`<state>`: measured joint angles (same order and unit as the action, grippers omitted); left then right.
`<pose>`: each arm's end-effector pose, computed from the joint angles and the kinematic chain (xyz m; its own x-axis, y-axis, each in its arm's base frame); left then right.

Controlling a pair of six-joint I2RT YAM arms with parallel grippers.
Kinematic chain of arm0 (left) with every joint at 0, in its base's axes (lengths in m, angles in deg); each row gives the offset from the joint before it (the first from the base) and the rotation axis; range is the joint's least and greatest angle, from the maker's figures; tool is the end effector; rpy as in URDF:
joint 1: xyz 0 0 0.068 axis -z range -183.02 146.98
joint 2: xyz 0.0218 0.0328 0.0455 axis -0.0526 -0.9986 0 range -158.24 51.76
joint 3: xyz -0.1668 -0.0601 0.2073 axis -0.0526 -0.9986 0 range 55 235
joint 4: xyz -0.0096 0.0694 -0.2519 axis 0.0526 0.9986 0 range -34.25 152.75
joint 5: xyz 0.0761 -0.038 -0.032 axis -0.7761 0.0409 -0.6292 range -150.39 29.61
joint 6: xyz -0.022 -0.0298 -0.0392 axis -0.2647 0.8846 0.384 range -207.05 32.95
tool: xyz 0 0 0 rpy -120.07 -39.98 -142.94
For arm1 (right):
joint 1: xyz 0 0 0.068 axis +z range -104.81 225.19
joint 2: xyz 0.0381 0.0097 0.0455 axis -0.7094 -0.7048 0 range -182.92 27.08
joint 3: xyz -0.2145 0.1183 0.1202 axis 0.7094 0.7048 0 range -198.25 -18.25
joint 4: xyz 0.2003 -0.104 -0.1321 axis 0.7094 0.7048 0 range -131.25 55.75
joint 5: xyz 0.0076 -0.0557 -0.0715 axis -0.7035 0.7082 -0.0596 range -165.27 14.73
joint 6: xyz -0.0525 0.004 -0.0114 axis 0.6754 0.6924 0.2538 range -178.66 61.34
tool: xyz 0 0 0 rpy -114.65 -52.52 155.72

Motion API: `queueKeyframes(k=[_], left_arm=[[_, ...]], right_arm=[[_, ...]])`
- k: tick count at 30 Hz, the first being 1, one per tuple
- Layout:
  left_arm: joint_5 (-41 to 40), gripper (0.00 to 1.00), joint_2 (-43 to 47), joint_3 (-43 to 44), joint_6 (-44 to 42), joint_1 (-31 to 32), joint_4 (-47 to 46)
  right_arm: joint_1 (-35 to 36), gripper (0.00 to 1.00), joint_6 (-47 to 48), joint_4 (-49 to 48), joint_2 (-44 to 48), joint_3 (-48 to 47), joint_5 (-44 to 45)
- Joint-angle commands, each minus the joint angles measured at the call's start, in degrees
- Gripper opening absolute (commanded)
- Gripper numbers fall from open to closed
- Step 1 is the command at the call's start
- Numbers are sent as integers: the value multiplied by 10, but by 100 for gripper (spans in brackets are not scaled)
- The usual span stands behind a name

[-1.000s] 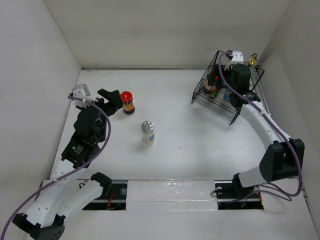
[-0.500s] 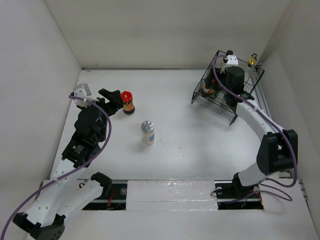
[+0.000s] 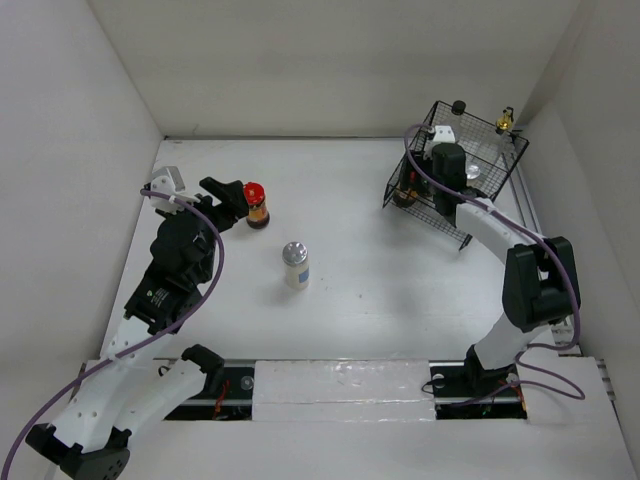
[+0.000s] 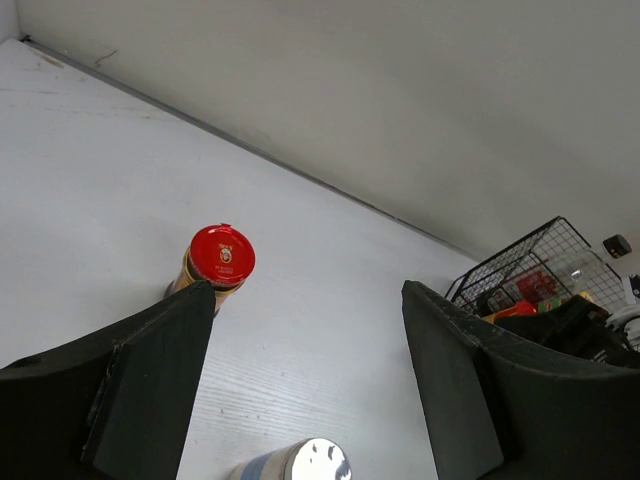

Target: Organize the condiment bottles

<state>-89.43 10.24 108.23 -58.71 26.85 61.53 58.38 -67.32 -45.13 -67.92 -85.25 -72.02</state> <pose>0.1427 -0.0620 0.4077 0.0709 -0.5194 -0.8516 0.0573 0.8545 -0.5163 0.3778 0.0865 0.2698 -0.4201 0.0560 -0.9058 -0.1156 0.9867 0.1146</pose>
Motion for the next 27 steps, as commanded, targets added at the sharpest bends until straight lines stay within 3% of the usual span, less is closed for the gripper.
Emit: queueKeyframes(k=[1, 6, 11, 17, 21, 22, 24, 26, 27], left_arm=[[5, 72, 1, -1, -7, -2, -25], [5, 72, 1, -1, -7, -2, -25], [5, 72, 1, -1, -7, -2, -25], [5, 72, 1, -1, -7, -2, -25], [5, 72, 1, -1, -7, -2, -25], [5, 72, 1, -1, -7, -2, -25], [5, 73, 1, -1, -7, -2, -25], [-1, 74, 1, -1, -7, -2, -25], [-6, 74, 6, -1, -7, -2, -25]], right_arm=[[13, 63, -1, -95, 19, -16, 13], [13, 86, -1, -88, 24, -16, 19], [24, 100, 4, -63, 43, -27, 25], [46, 100, 4, -45, 103, -20, 45], [98, 100, -2, -45, 137, -4, 39], [129, 96, -2, -45, 137, 4, 21], [163, 78, -2, -45, 142, 9, -2], [217, 48, -2, -45, 142, 22, -40], [234, 42, 6, -45, 142, 31, -59]])
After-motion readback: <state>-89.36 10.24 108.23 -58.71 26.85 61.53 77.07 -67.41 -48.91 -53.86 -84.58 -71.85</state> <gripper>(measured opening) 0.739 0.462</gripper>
